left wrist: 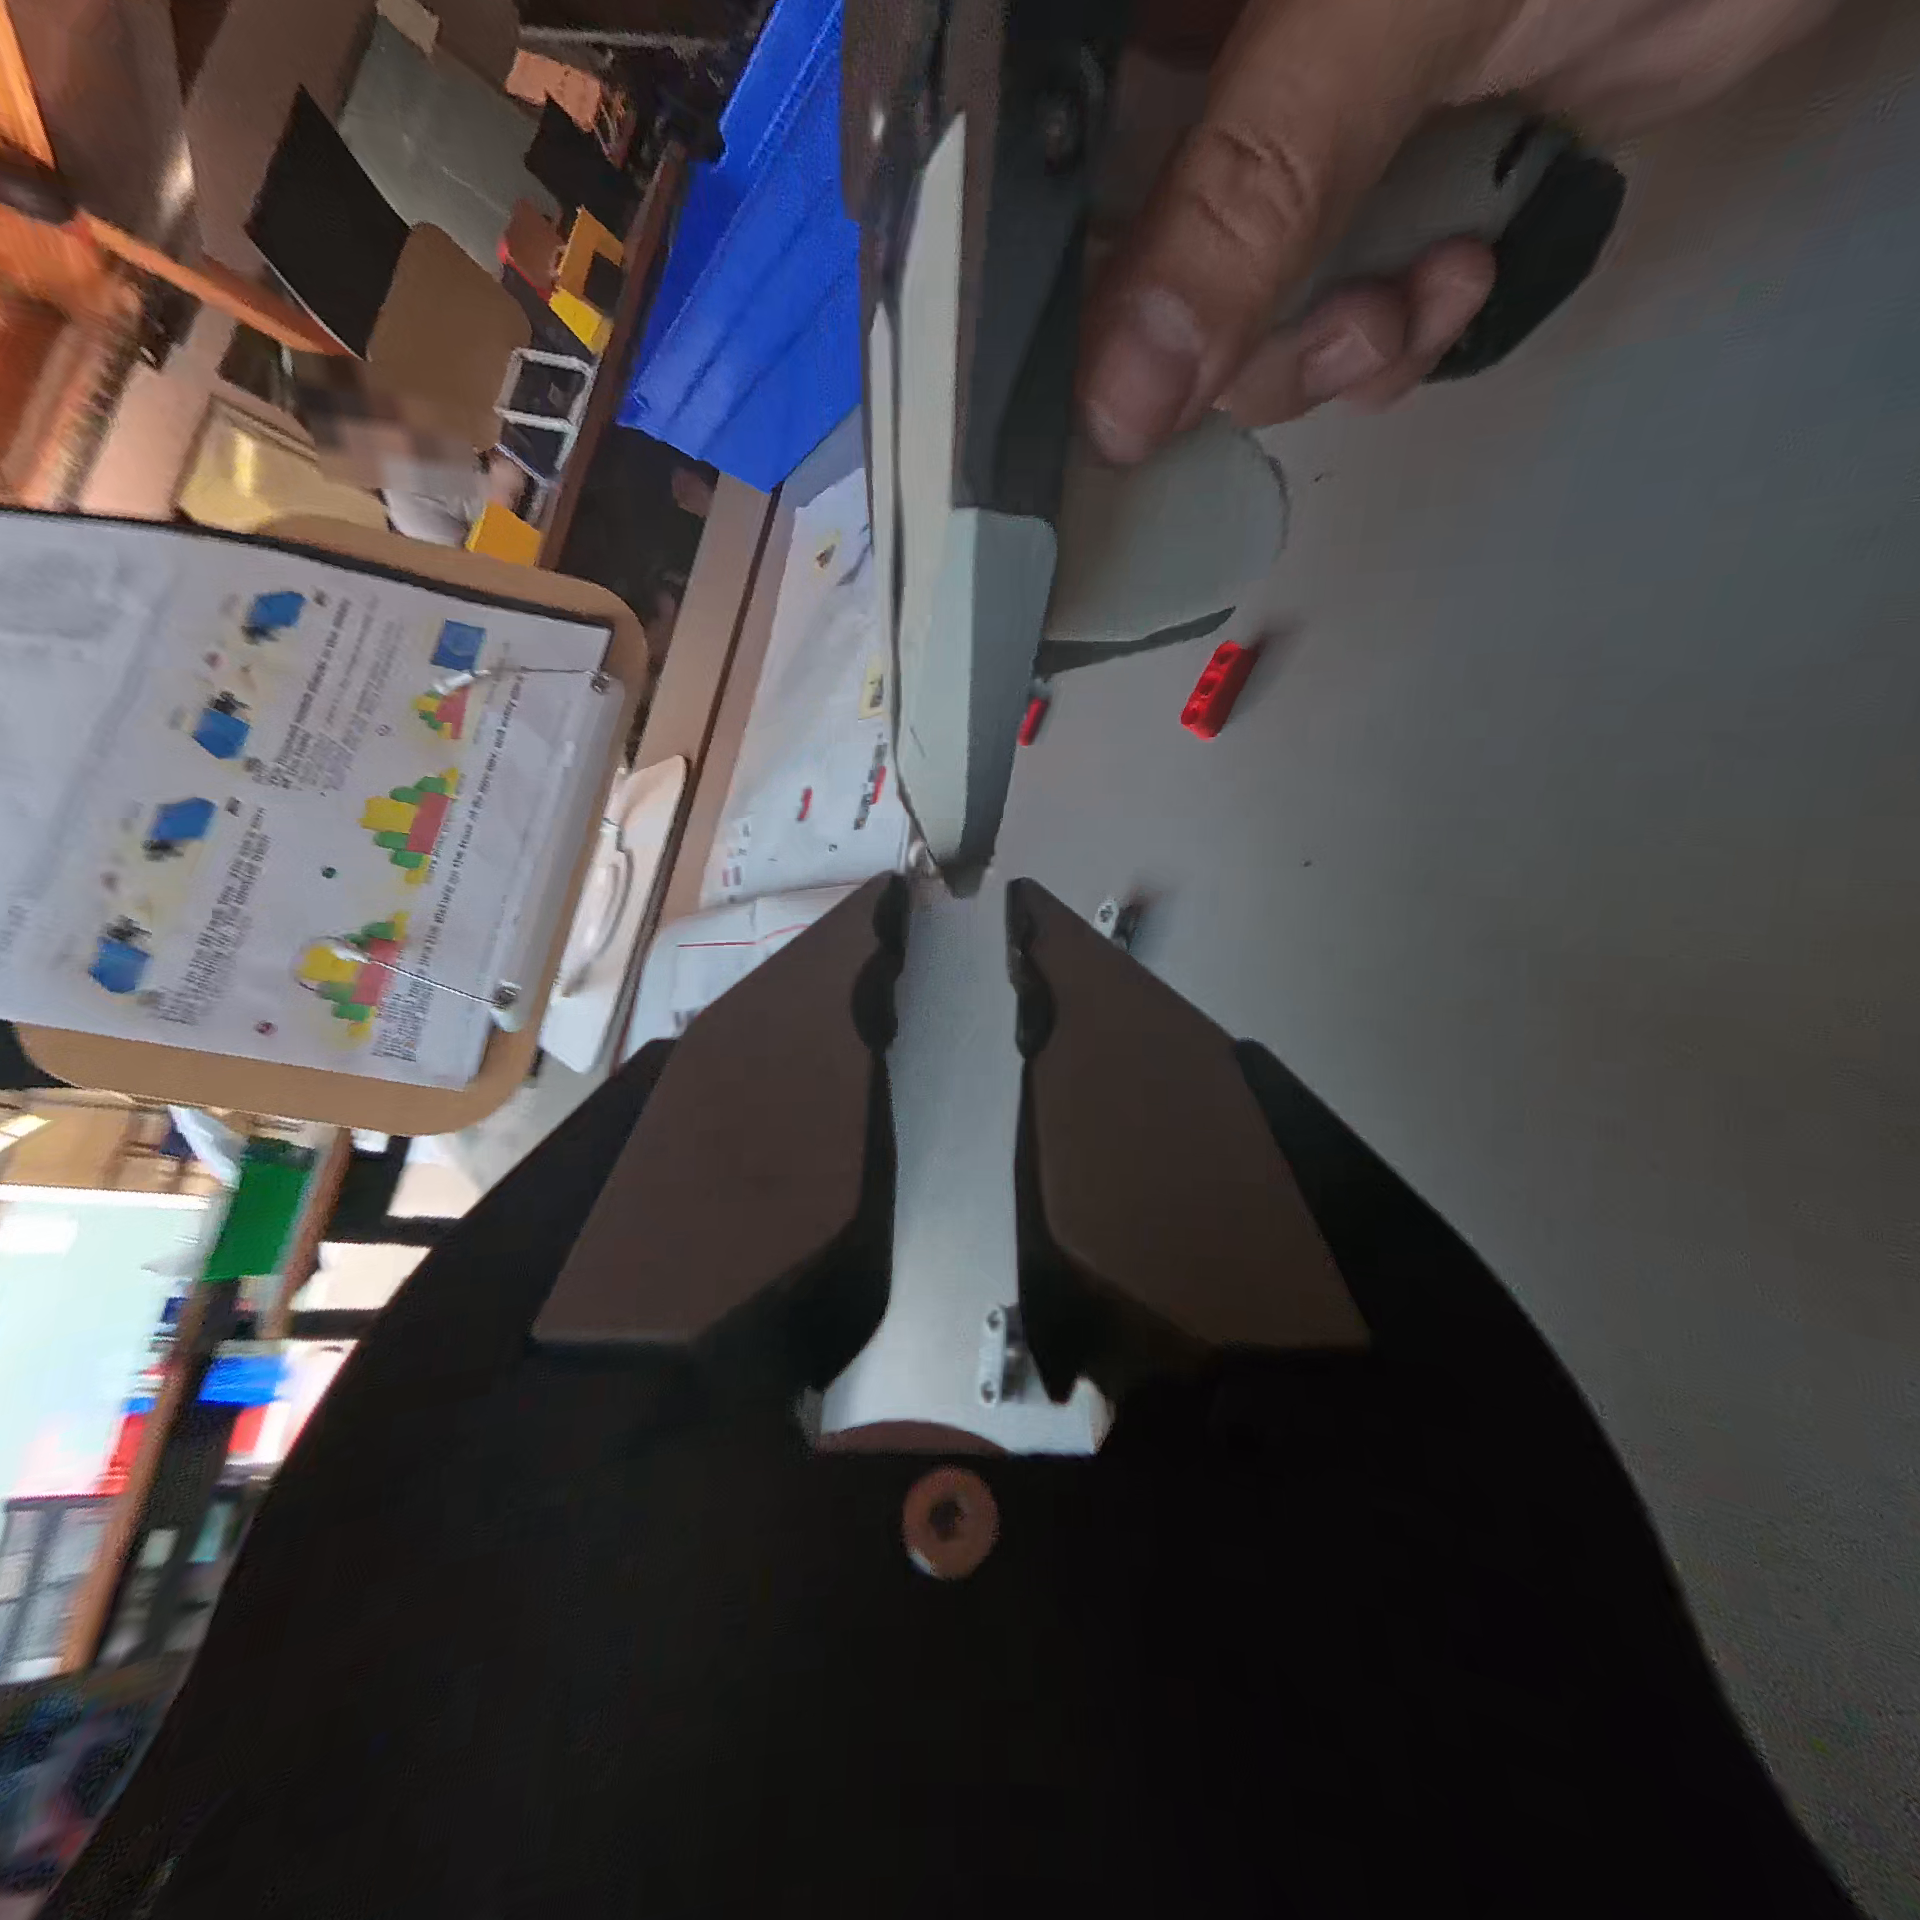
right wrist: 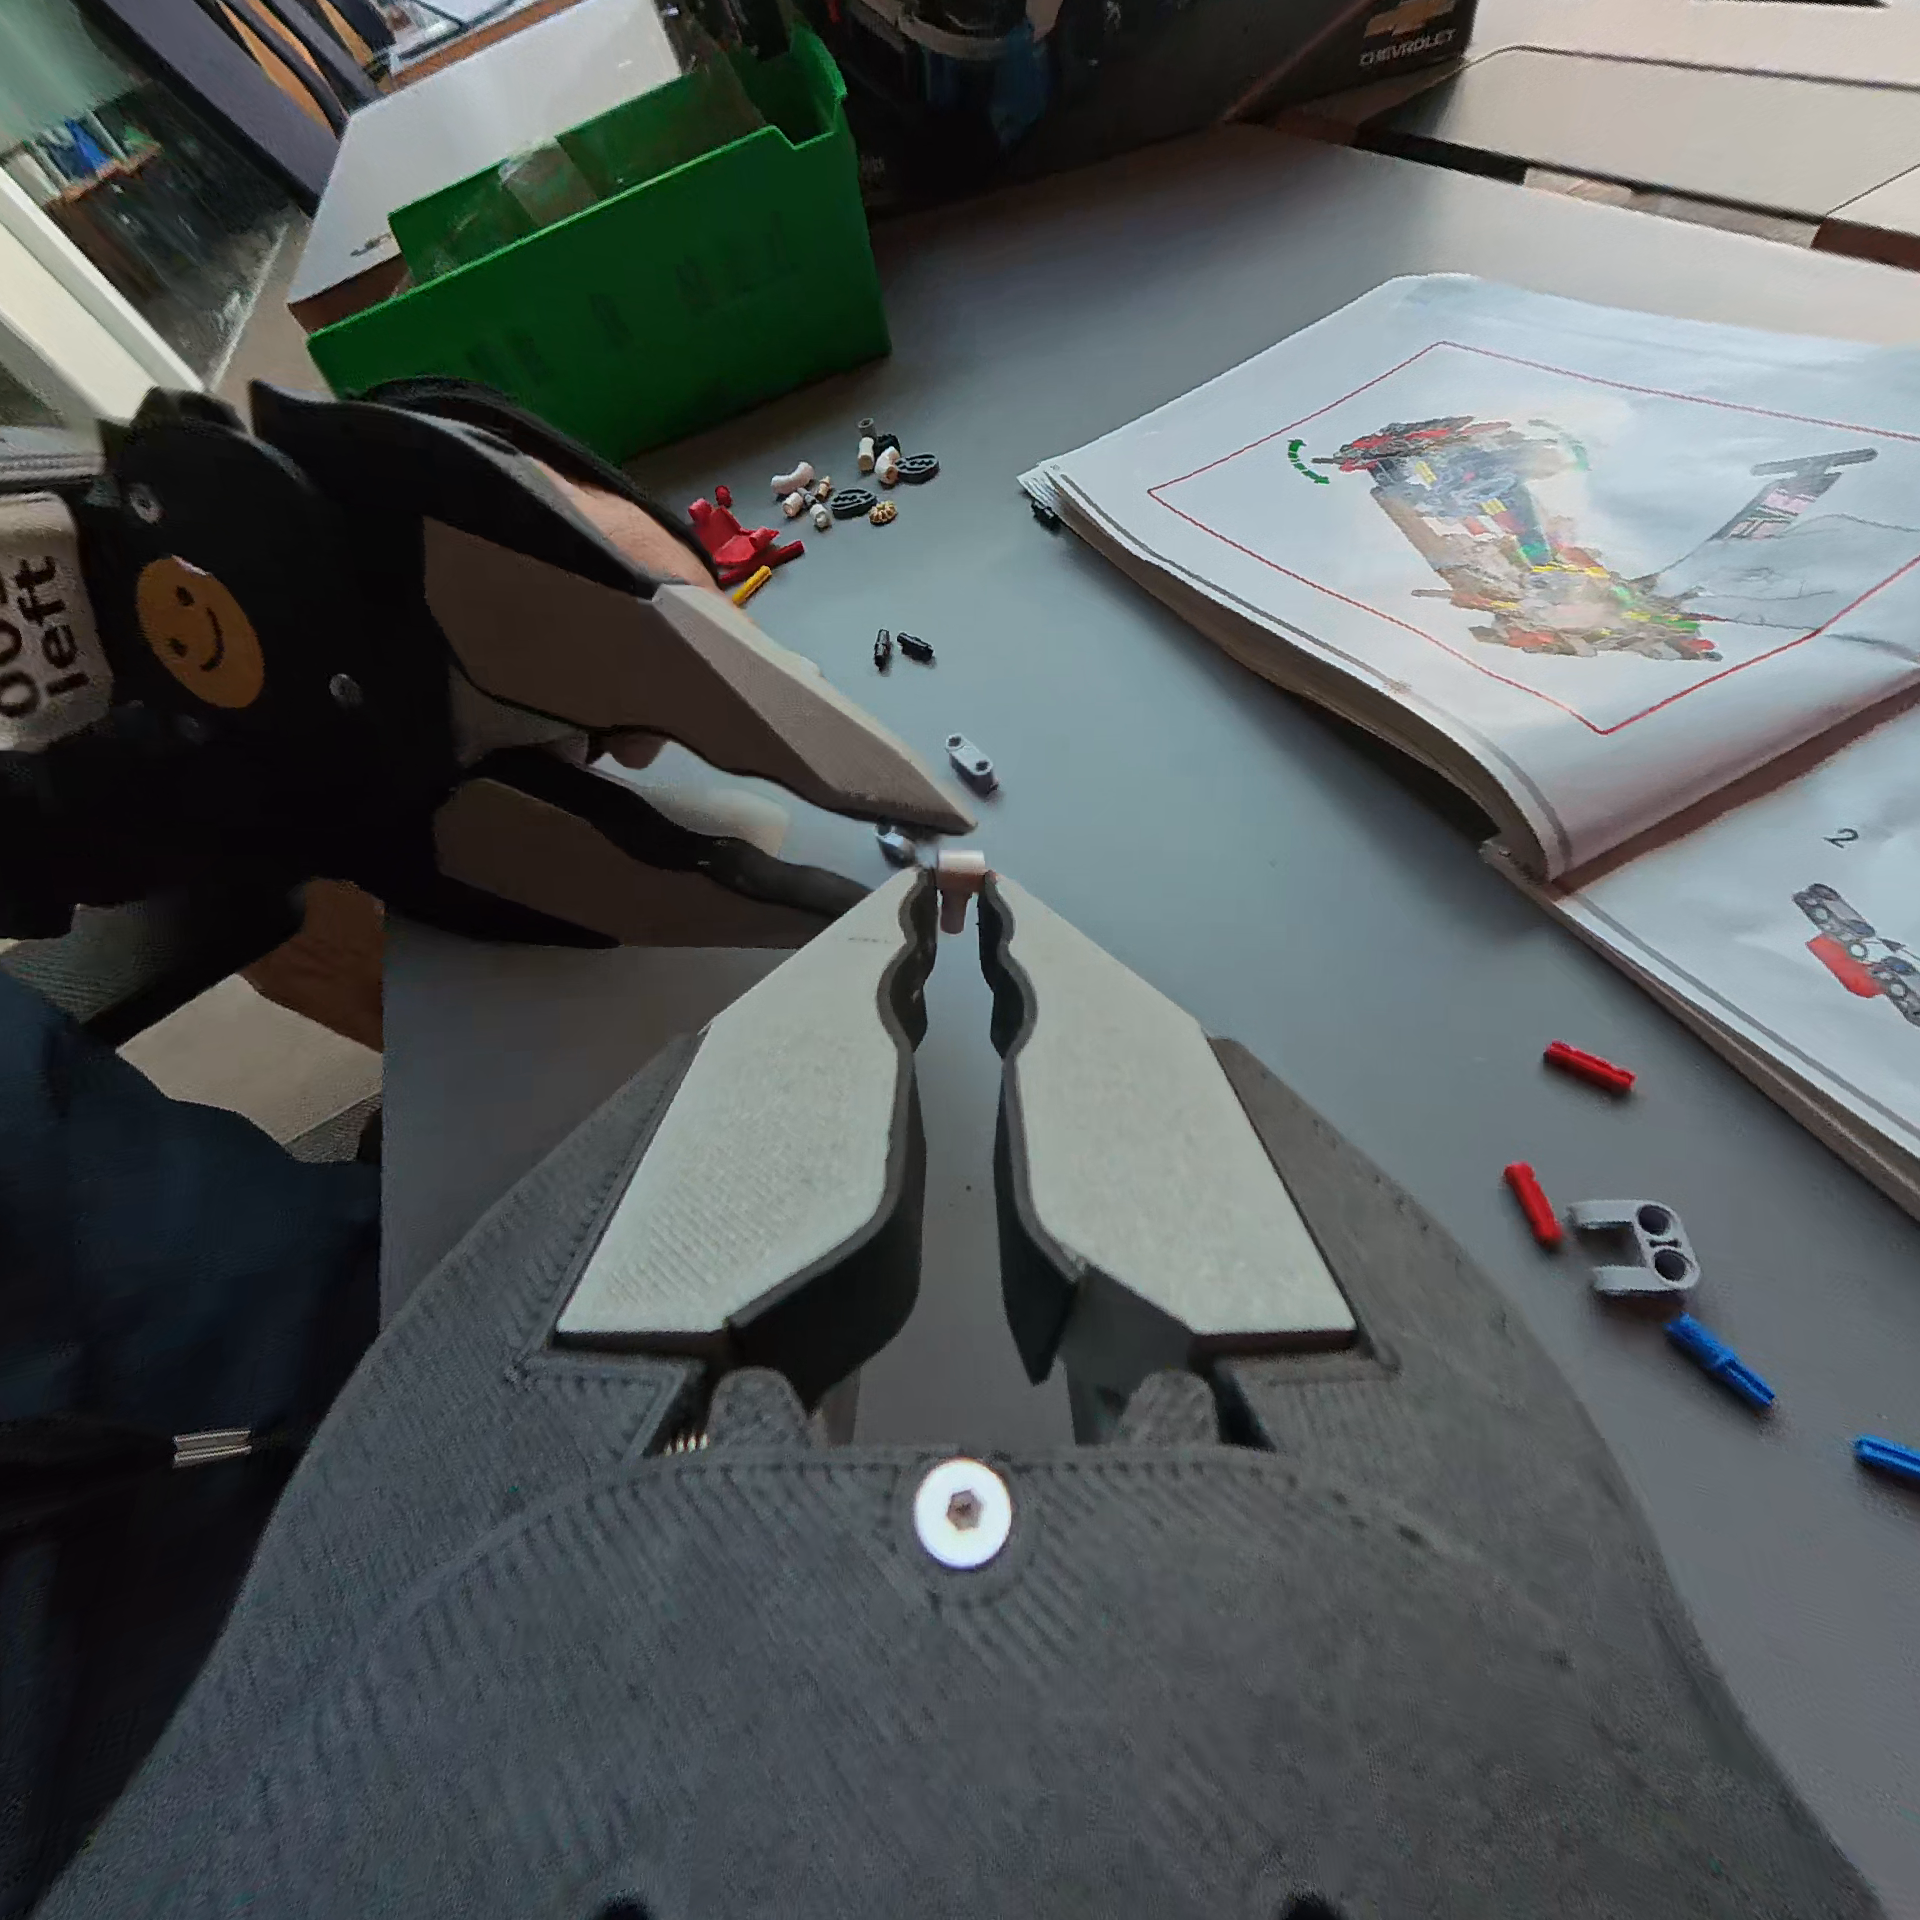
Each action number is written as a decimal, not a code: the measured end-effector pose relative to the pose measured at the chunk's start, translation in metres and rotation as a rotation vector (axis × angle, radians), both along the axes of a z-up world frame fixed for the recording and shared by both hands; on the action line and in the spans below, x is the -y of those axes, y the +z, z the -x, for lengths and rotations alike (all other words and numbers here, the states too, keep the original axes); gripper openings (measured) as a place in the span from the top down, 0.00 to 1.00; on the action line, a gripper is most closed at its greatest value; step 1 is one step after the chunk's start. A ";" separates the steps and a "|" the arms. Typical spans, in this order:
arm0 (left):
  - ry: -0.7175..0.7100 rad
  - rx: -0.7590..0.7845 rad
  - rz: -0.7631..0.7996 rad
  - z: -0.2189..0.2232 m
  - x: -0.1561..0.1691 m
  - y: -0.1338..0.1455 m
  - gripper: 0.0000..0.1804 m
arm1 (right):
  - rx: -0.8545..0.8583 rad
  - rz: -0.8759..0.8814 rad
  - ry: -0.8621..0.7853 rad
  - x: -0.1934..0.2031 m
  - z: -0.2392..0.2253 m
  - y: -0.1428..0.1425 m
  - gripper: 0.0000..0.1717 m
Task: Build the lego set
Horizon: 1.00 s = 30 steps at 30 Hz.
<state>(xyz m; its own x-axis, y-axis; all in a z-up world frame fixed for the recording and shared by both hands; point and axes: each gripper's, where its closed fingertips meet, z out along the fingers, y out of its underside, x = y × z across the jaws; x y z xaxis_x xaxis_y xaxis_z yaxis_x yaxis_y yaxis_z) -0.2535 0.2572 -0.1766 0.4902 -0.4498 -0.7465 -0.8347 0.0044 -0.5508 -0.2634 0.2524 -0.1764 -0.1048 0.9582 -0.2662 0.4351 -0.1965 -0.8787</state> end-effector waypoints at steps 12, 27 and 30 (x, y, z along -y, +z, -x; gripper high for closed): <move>0.056 0.716 0.256 -0.008 -0.018 0.017 0.90 | -0.349 0.275 -0.061 -0.023 -0.007 0.036 0.98; 0.120 0.572 0.020 -0.006 -0.025 0.033 0.93 | -0.524 0.675 -0.182 -0.028 -0.006 0.044 0.98; 0.127 0.536 -0.025 -0.005 -0.026 0.036 0.94 | -0.578 0.796 -0.209 -0.026 -0.006 0.050 0.98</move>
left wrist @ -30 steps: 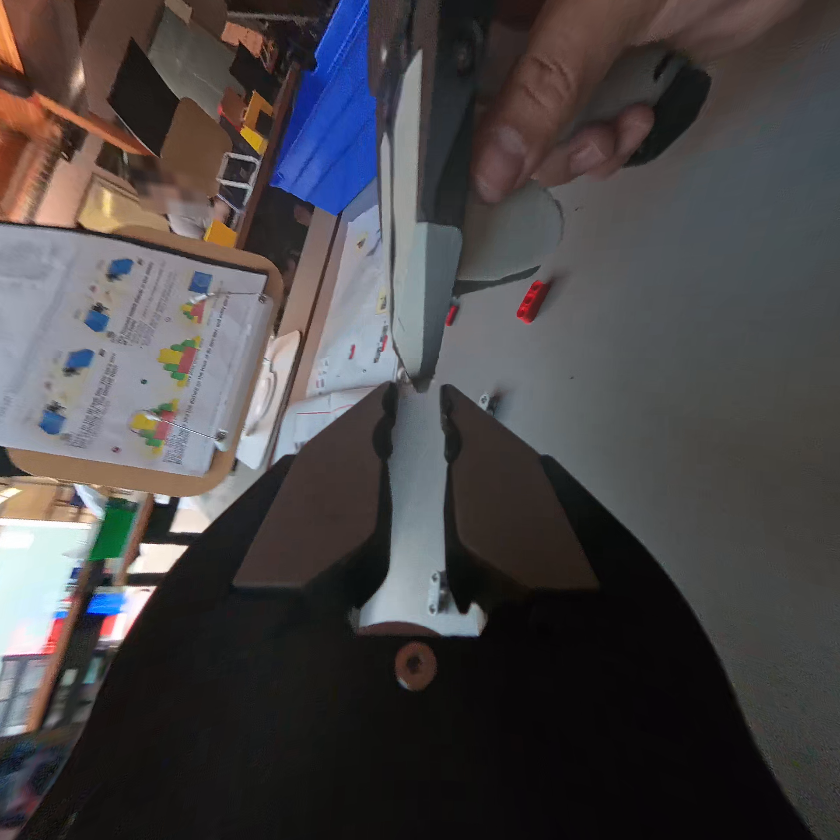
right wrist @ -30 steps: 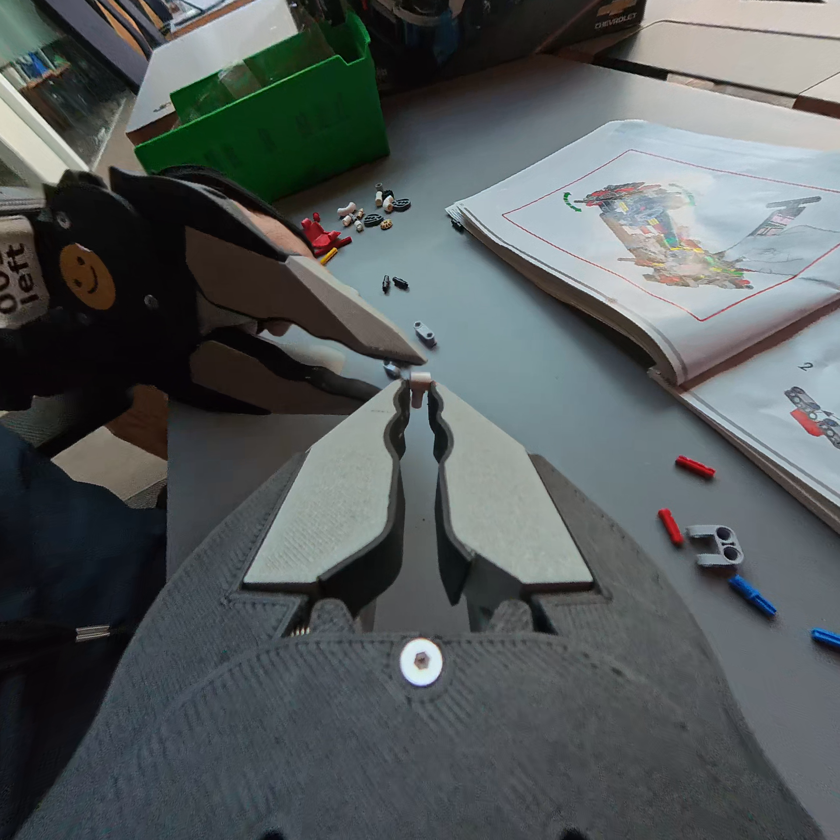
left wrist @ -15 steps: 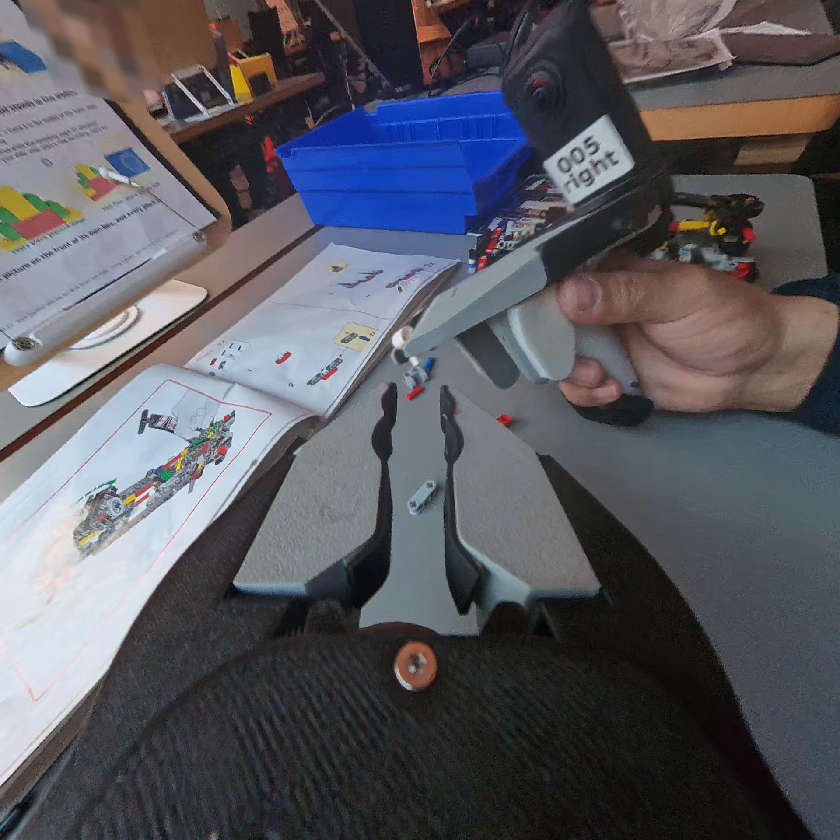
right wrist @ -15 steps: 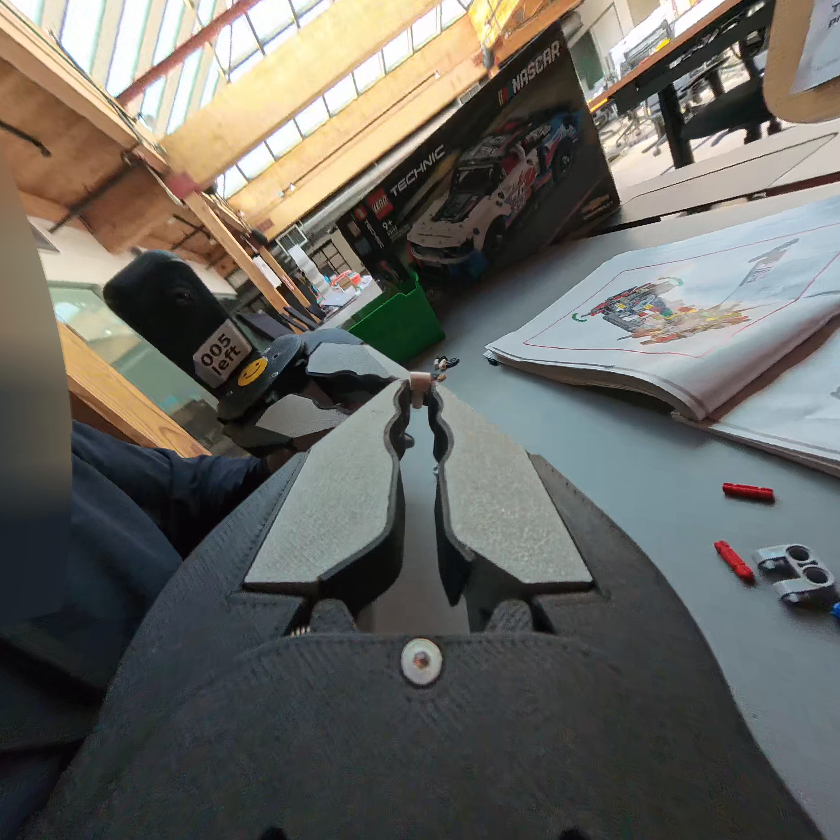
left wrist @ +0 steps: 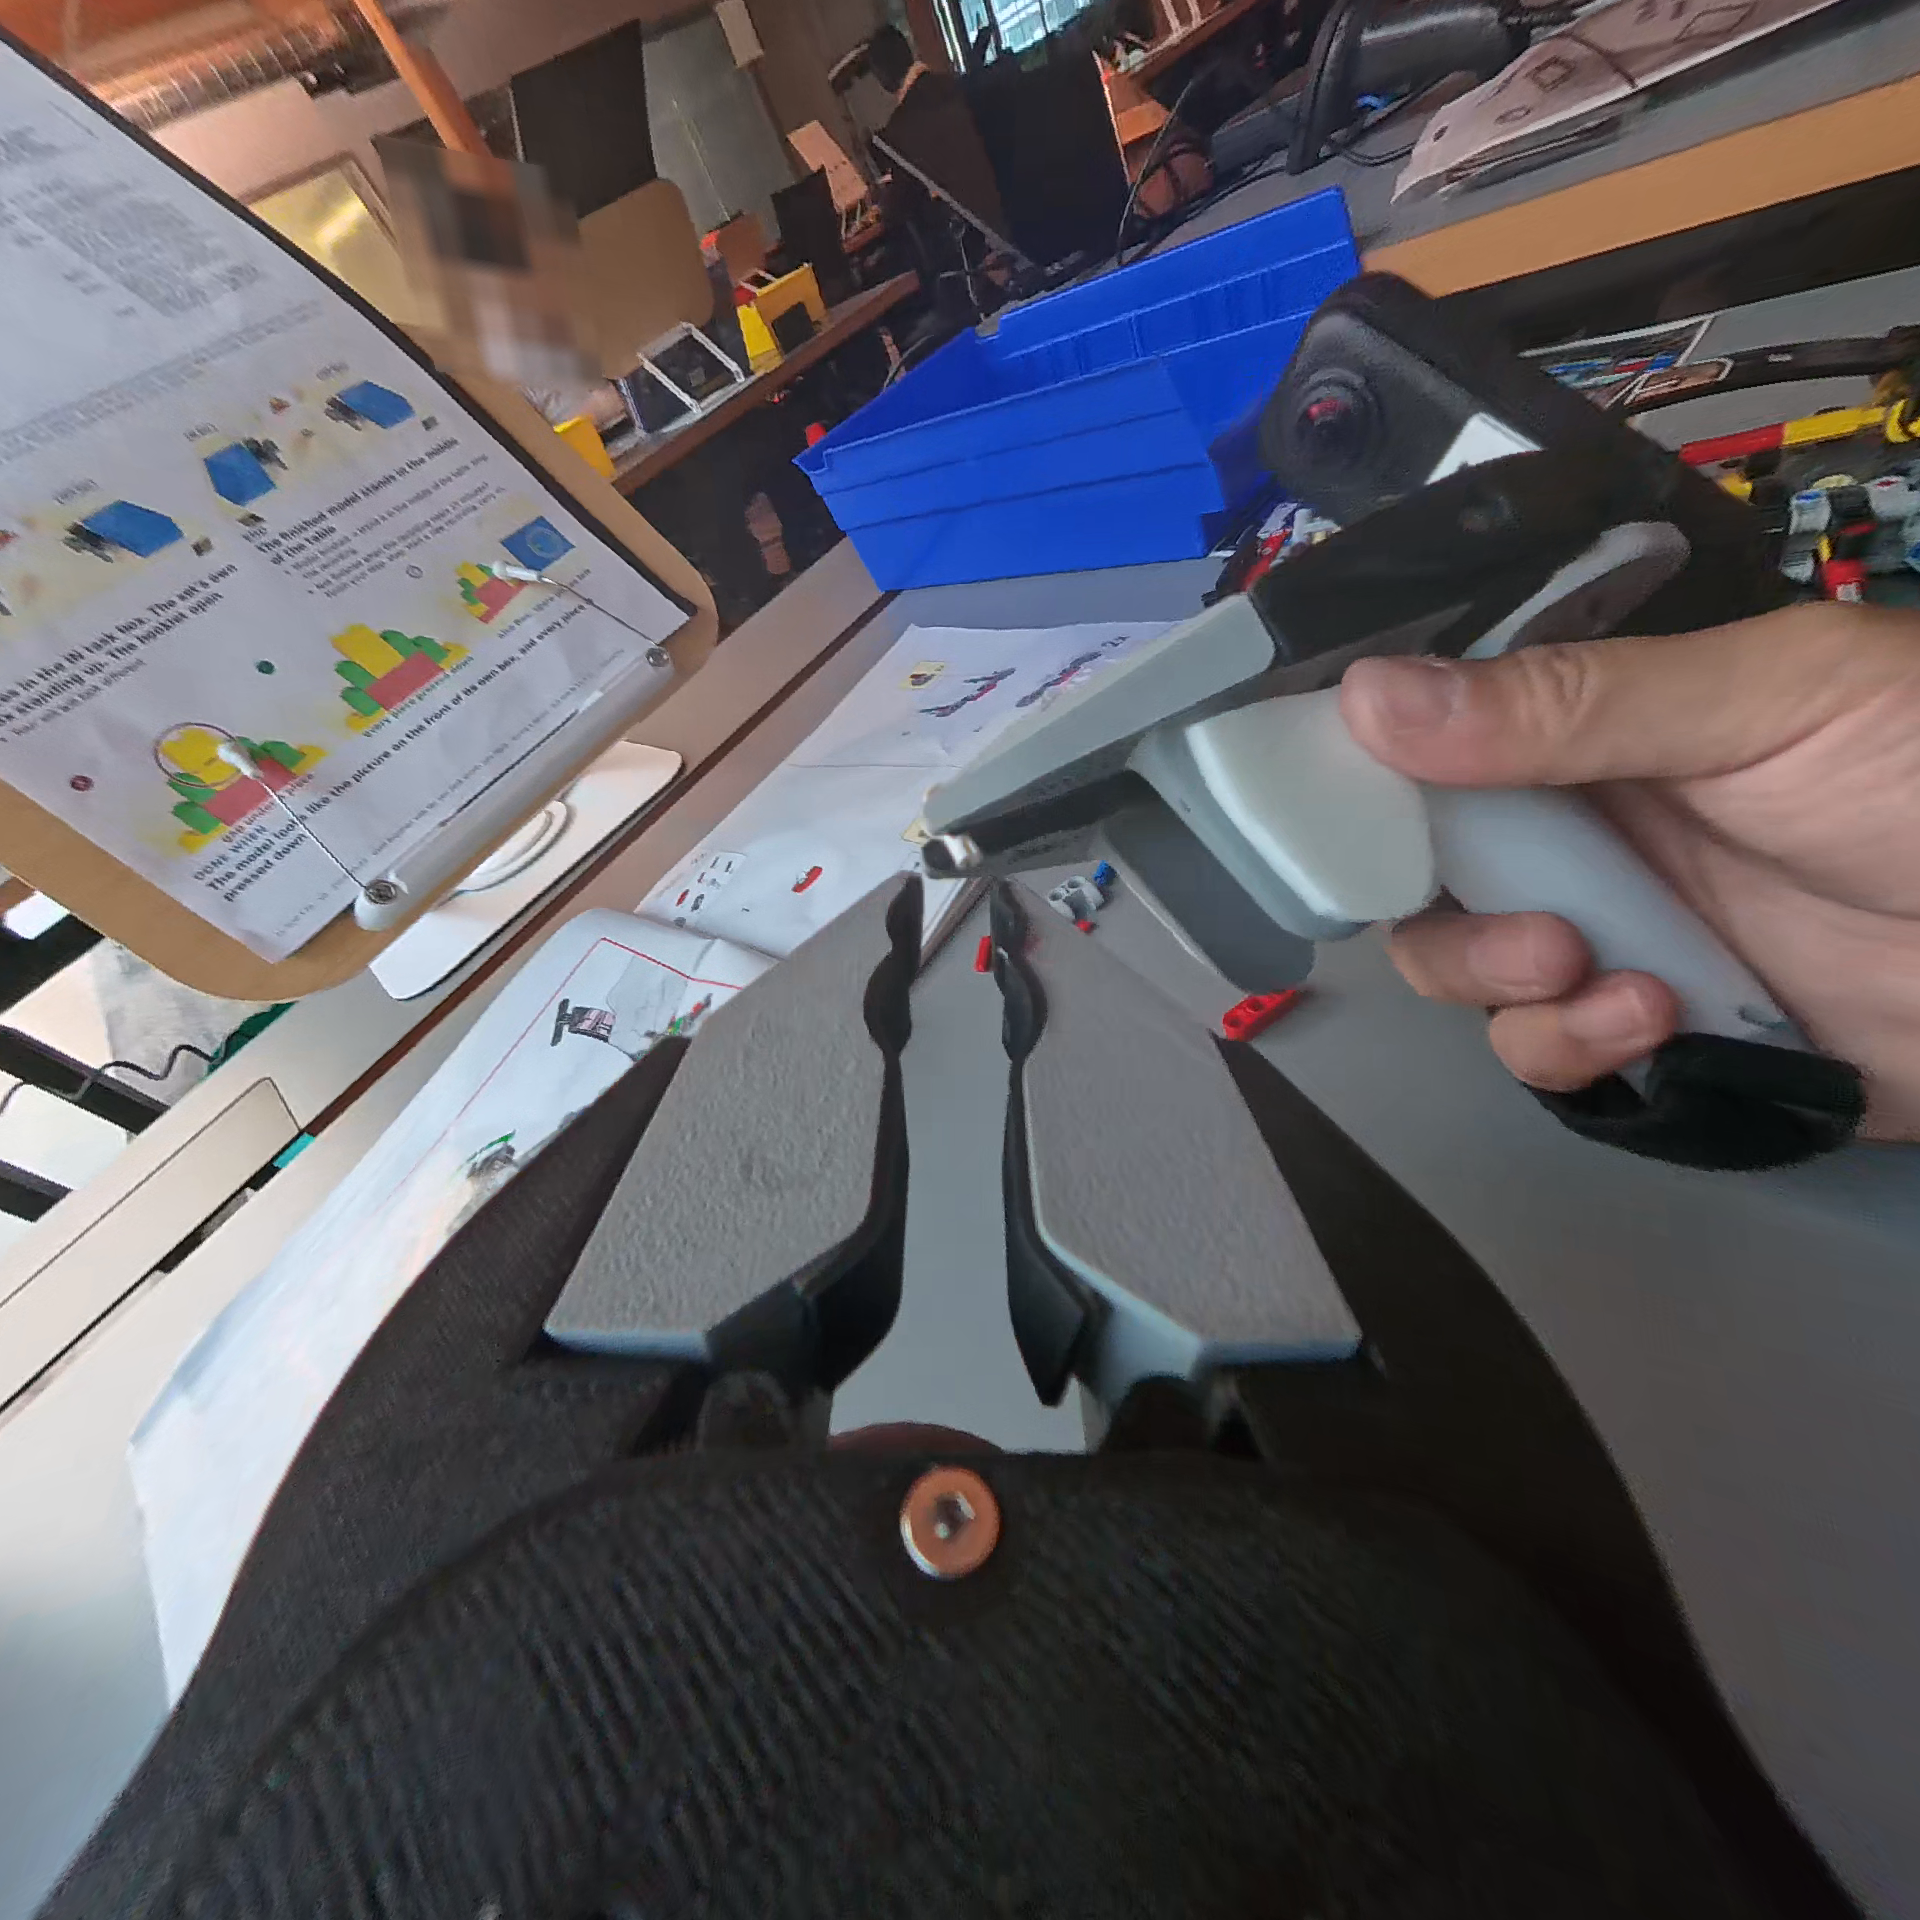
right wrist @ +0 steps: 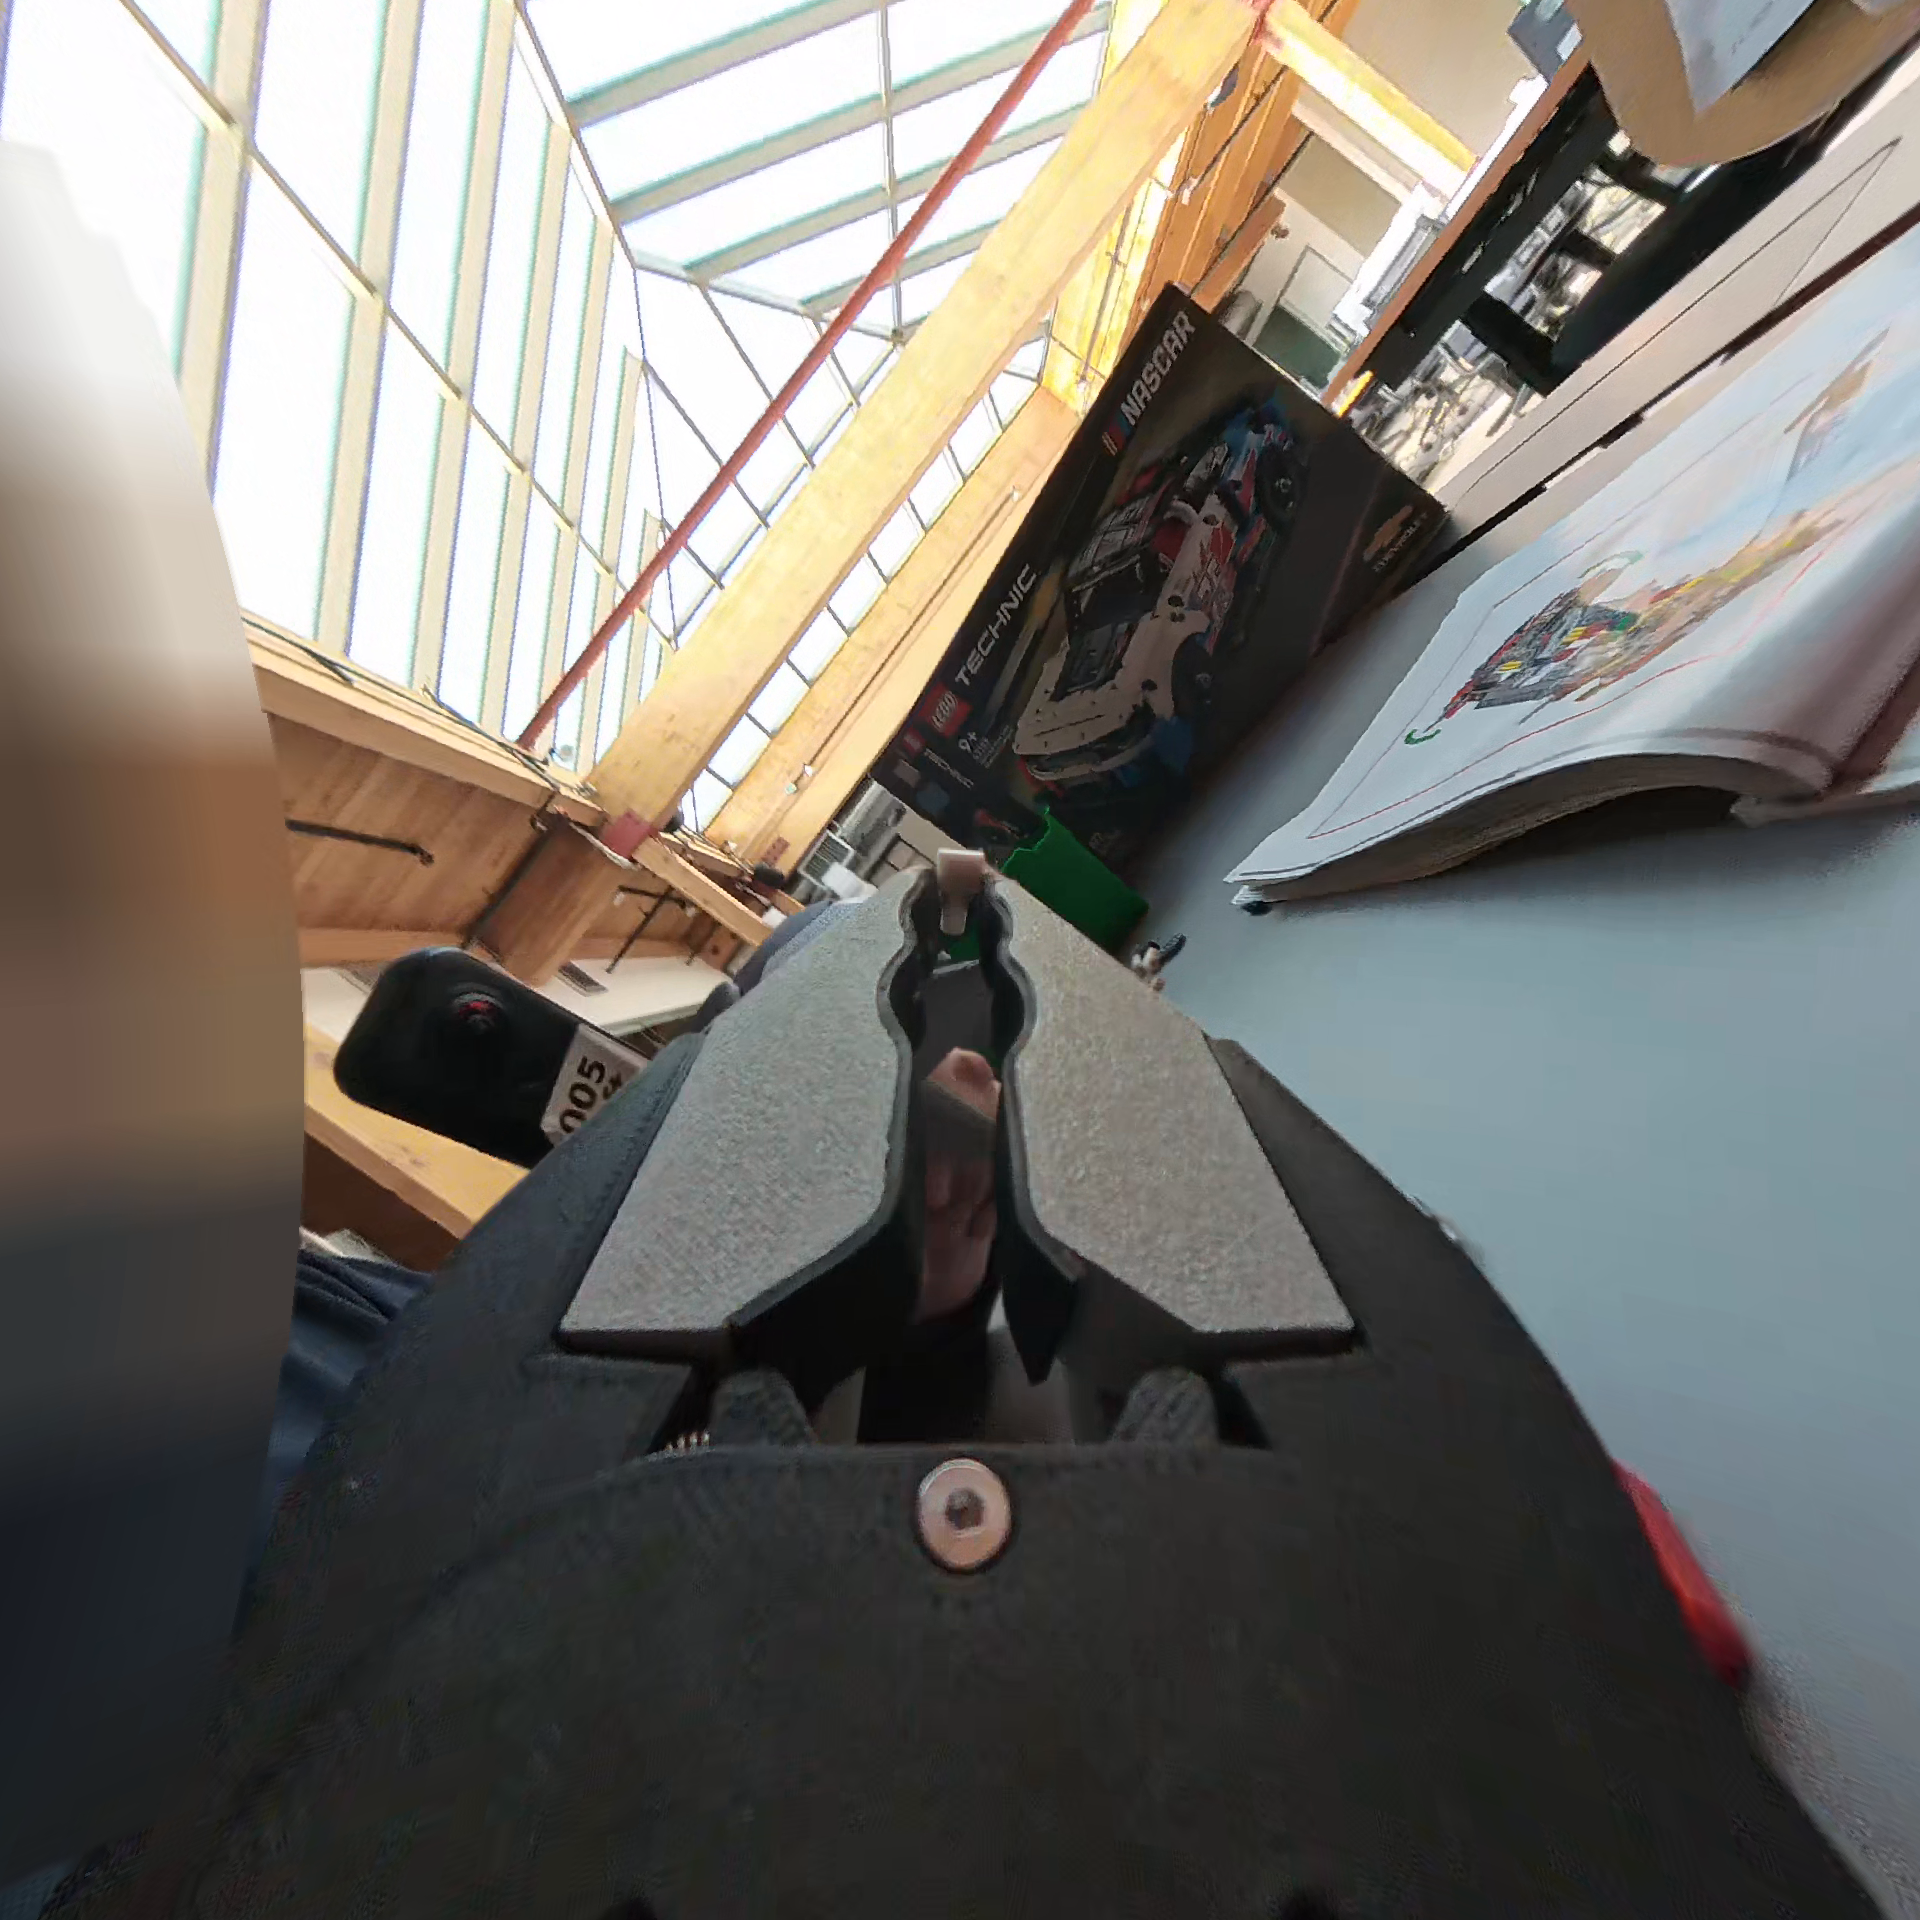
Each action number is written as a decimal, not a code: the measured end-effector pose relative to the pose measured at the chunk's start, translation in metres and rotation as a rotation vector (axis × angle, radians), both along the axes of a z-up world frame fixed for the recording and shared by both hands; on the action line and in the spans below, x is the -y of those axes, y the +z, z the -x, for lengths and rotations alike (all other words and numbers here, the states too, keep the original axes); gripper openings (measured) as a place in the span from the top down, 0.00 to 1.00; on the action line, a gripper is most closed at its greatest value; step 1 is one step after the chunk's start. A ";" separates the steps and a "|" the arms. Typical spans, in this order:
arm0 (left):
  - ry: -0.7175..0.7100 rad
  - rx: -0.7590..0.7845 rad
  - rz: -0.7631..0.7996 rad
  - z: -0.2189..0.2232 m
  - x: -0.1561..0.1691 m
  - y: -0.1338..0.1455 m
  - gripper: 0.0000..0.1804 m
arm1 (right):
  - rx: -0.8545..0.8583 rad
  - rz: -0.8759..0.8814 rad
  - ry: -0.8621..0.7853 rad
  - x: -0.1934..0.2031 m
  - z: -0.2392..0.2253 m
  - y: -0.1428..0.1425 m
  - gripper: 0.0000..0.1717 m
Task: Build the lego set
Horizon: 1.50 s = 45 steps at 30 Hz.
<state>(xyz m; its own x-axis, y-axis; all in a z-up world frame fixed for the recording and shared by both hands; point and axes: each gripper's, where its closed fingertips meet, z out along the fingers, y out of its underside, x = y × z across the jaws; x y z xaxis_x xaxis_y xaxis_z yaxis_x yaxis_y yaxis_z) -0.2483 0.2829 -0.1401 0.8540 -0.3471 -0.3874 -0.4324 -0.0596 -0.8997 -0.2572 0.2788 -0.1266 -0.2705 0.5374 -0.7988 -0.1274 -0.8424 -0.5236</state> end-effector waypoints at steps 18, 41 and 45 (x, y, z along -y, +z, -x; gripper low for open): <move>0.015 -0.009 -0.120 0.002 0.008 0.020 0.98 | -0.052 0.117 -0.032 0.008 0.006 0.011 0.98; -0.273 -0.008 -0.118 -0.034 0.031 0.012 0.99 | 0.287 -0.452 0.243 0.024 -0.044 -0.003 0.89; -0.319 -0.041 -0.144 -0.044 0.037 0.011 0.99 | 0.305 -0.488 0.342 0.036 -0.044 -0.001 0.94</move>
<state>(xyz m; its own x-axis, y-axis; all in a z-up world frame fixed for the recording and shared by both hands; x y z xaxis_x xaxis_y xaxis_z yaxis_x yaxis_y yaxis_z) -0.2045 0.2458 -0.1288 0.6938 -0.5333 -0.4840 -0.4450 0.2109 -0.8704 -0.2132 0.2424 -0.1276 -0.2903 0.7805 -0.5537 0.3188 -0.4667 -0.8250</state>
